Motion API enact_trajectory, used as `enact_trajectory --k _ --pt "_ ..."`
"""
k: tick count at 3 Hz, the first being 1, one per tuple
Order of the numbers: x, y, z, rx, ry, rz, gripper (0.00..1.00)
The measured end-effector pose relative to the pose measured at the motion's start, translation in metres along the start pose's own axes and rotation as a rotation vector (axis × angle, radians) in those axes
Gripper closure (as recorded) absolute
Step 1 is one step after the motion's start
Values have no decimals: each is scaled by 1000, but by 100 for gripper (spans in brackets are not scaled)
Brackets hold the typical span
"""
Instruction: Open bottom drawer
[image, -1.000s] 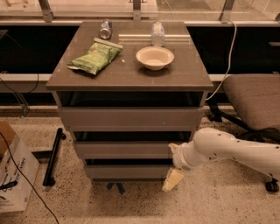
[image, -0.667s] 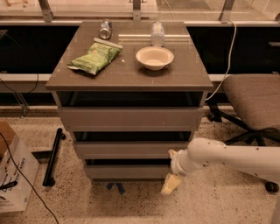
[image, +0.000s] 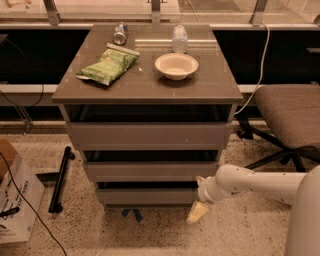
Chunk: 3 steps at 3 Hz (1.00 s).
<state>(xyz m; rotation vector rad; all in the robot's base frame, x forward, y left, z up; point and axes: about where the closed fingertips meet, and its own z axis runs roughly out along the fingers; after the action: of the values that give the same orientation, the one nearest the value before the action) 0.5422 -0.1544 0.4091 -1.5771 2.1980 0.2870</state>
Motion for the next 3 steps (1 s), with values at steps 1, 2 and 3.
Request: enact_trajectory --k 1,2,3 --pt "3 -4 9 -2 -5 4 0" --pt "3 -3 22 2 26 21 0" --pt "4 -11 54 32 8 78 0"
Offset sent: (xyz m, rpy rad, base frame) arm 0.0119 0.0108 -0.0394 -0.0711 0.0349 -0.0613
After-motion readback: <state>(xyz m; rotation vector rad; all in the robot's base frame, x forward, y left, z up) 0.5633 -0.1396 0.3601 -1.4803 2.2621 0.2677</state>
